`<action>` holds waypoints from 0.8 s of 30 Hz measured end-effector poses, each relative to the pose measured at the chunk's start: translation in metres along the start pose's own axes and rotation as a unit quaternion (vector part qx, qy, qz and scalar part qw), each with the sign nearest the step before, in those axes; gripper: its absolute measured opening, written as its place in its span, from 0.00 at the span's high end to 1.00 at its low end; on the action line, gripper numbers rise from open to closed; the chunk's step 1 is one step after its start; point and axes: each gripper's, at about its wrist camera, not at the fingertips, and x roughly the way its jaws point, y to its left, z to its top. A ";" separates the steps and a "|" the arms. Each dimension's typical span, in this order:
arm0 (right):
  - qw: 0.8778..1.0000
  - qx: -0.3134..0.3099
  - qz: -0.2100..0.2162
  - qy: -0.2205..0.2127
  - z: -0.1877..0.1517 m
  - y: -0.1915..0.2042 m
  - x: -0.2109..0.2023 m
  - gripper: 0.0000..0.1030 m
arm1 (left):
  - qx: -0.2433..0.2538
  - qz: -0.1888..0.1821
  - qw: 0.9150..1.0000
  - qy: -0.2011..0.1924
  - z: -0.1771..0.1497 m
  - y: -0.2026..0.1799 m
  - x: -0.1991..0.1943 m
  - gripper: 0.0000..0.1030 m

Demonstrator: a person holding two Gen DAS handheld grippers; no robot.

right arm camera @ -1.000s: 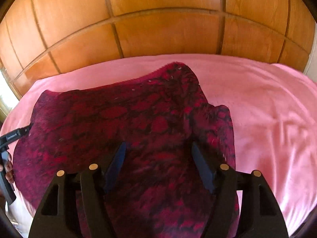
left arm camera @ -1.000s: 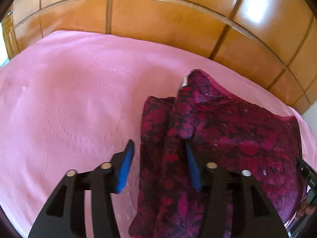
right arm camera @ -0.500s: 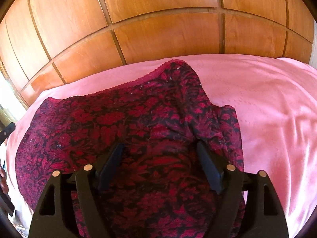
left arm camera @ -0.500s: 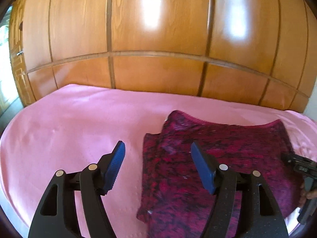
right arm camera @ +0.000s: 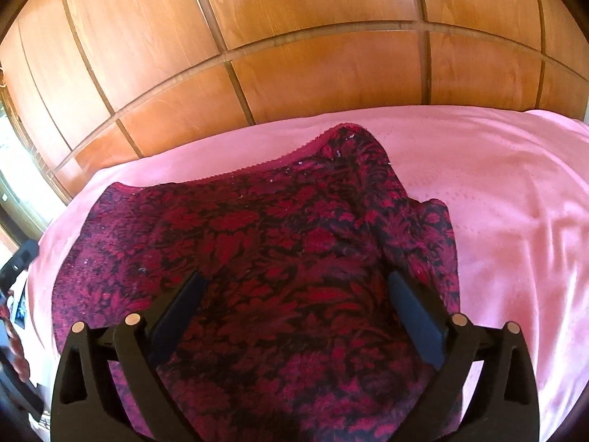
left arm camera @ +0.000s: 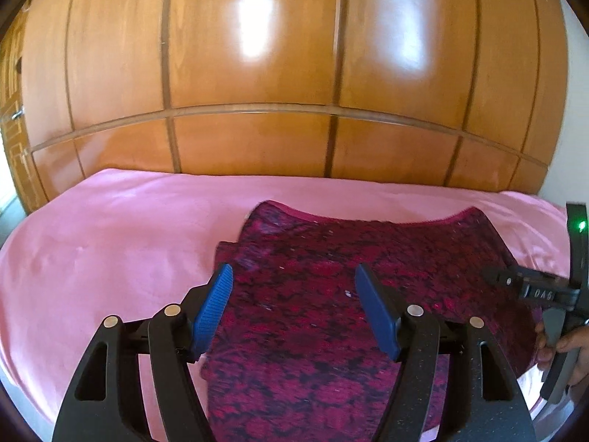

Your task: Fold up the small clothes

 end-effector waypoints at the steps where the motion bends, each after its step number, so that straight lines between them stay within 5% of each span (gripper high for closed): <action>1: 1.000 0.005 0.002 -0.002 0.000 -0.001 -0.004 0.03 | 0.002 -0.002 1.000 0.002 -0.001 -0.003 0.000 0.34; 14: 0.995 0.096 0.018 -0.018 -0.020 -0.064 -0.054 0.03 | 0.020 -0.027 0.999 0.029 -0.014 -0.030 0.012 0.34; 24: 0.977 0.182 0.105 0.021 -0.055 -0.104 -0.039 0.03 | 0.038 -0.054 0.996 0.061 -0.022 -0.047 0.029 0.34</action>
